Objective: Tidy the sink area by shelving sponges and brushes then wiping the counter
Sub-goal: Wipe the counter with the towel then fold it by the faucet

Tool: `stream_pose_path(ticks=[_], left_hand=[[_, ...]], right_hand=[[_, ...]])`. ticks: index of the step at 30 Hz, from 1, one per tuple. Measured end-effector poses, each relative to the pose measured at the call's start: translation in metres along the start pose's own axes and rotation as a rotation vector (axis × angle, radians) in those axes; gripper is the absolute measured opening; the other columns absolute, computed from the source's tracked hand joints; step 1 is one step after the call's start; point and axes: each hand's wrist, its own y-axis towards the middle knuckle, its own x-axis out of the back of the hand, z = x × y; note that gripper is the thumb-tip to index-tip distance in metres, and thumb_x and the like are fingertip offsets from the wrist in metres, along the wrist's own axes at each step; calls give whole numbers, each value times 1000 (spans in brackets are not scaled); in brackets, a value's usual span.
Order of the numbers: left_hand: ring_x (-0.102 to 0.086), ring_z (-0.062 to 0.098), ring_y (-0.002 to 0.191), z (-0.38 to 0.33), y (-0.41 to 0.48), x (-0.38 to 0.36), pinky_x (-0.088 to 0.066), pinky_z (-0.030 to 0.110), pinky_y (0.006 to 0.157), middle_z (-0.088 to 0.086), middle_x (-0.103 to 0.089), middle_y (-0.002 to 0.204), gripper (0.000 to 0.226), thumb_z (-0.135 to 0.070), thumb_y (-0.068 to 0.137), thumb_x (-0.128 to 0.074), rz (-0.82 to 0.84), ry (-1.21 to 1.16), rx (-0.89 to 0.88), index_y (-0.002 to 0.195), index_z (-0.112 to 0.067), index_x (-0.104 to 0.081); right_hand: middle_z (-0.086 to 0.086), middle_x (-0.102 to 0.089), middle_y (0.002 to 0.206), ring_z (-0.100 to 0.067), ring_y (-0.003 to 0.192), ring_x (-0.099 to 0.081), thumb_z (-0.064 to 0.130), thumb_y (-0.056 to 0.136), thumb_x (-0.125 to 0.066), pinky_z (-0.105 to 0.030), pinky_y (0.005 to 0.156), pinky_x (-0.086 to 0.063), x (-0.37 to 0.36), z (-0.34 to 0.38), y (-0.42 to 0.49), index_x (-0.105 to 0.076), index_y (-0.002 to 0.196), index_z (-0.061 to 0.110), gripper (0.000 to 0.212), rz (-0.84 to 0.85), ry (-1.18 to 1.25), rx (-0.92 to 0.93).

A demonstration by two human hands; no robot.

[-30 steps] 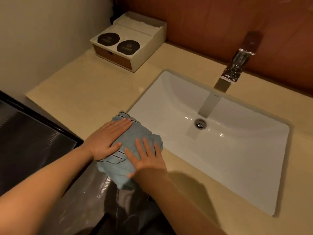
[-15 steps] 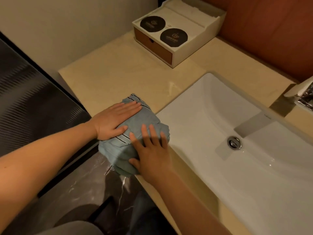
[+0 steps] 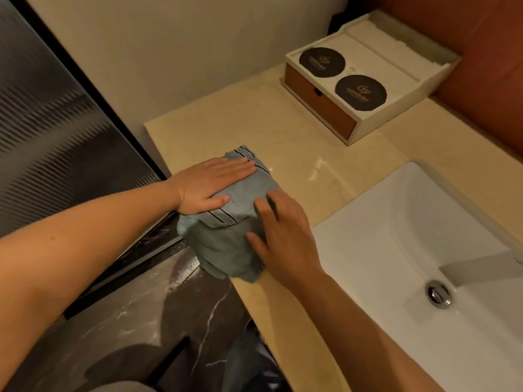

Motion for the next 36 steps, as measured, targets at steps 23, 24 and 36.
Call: stream_pose_path(ticks=[23,24,36], left_hand=[[12,3,141,81,3,37,2,27,116,-8,11,155,70,-39,87,-23,158,43,196,147,-23,10],[15,2,140,73,0,39,5,26,114,-7,11,156,69,-36,87,-22,157,58,256,148,-24,9],[22,9,138,5,-16,6,13,30,113,2,9,158,77,-50,82,5,-182,-138,969,148,-12,3]], right_hand=[[-18,-37,145,-34,136,-31,46,87,-13,-46,101,-38,-19,30,134,-41,134,5,68,178,-33,48],[-14,-37,144,-32,134,-32,45,91,-15,-44,99,-37,-10,30,138,-42,132,8,62,212,-15,34],[-11,-9,157,-29,145,1,51,87,1,-43,116,-5,-34,41,164,-22,147,20,72,203,-25,106]])
